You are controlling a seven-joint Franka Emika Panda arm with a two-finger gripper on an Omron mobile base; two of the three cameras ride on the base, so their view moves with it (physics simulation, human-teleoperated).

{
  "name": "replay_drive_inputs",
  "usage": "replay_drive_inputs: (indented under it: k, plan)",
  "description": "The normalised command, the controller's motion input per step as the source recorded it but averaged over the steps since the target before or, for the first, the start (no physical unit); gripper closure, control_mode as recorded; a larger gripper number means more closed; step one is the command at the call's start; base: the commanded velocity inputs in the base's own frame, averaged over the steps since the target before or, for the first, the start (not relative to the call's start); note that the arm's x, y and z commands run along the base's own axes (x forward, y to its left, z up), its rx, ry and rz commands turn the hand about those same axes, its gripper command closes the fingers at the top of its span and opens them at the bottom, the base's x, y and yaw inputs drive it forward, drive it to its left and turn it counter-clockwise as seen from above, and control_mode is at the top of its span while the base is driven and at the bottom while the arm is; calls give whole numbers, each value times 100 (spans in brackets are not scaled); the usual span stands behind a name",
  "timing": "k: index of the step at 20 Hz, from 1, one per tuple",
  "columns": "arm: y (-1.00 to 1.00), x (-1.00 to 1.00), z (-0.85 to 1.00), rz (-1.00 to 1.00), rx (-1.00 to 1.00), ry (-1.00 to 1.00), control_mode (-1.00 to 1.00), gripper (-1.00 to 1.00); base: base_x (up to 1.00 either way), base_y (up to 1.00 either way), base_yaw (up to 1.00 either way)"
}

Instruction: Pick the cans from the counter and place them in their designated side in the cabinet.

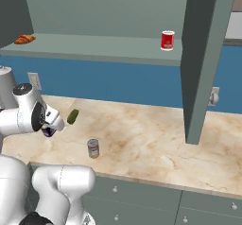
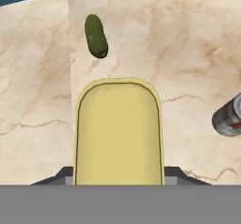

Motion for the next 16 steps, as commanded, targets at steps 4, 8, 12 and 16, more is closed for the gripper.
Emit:
replay_drive_inputs:
  k: [4, 8, 12, 16]
  plan:
    - [-35, -26, 67, 3, 0, -10, -100, 100, 0, 0, 0]
    - [-36, -30, 62, 5, 0, -13, -100, 100, 0, 0, 0]
    - [-32, -29, 55, 4, -3, -17, -100, 100, 0, 0, 0]
    - [-36, -38, 49, 4, -6, -13, -100, 100, 0, 0, 0]
